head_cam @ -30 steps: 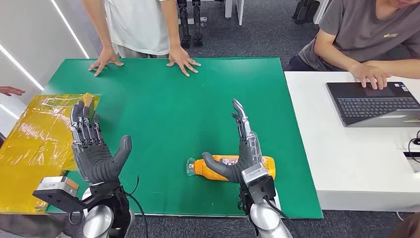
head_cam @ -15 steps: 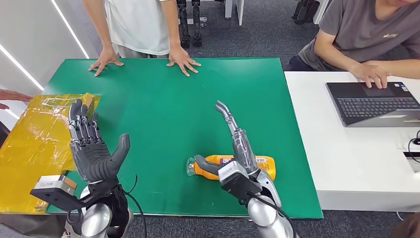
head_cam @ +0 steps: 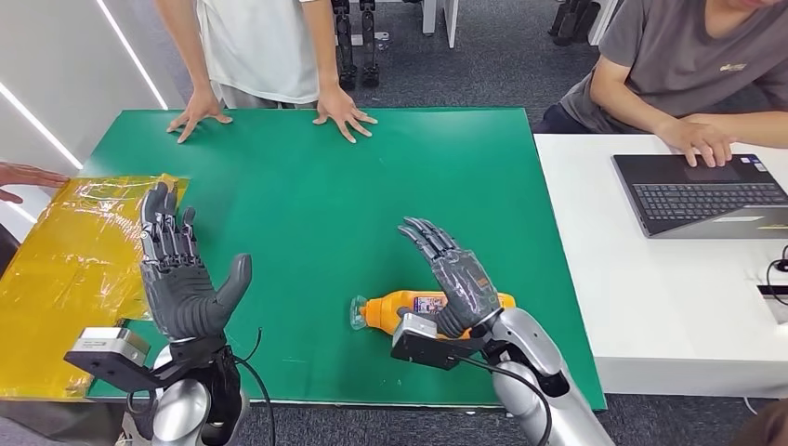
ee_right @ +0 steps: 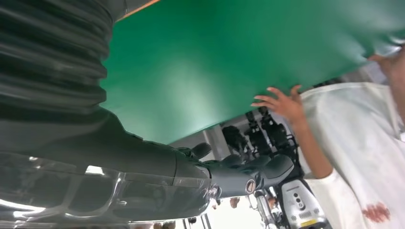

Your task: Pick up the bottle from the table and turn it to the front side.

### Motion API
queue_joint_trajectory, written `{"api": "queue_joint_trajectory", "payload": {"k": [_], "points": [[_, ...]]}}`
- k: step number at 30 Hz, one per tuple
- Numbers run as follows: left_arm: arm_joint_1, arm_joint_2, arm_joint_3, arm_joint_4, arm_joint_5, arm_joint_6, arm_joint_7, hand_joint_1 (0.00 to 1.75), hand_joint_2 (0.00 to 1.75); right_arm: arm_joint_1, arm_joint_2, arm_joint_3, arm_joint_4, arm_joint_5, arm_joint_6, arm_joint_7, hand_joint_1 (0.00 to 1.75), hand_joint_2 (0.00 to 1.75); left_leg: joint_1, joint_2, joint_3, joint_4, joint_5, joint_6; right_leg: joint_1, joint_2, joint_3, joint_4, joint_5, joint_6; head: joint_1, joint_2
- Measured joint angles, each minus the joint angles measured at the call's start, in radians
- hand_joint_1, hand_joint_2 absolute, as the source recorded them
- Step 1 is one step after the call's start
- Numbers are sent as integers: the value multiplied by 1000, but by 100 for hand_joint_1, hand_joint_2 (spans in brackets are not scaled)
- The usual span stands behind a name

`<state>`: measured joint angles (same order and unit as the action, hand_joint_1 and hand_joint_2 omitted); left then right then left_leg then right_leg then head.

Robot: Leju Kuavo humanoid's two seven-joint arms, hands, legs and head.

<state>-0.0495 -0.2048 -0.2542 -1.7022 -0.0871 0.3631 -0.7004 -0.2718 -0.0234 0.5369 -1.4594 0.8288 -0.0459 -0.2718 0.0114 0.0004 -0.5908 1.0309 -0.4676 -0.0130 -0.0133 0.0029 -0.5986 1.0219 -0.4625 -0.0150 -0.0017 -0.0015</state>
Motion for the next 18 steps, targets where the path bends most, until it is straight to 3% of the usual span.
{"api": "queue_joint_trajectory", "payload": {"k": [8,18], "points": [[-16,4,-5,19,8,-14,0,0,175,-36,-104,55,61,8,63,-3,0,175,0,0,0,0,0,0,0,0,0,0,0,0,0,0],[-51,4,-17,53,9,-35,0,0,175,-122,-176,105,180,-38,151,12,0,175,0,0,0,1,0,0,0,0,0,0,1,0,0,0]]}}
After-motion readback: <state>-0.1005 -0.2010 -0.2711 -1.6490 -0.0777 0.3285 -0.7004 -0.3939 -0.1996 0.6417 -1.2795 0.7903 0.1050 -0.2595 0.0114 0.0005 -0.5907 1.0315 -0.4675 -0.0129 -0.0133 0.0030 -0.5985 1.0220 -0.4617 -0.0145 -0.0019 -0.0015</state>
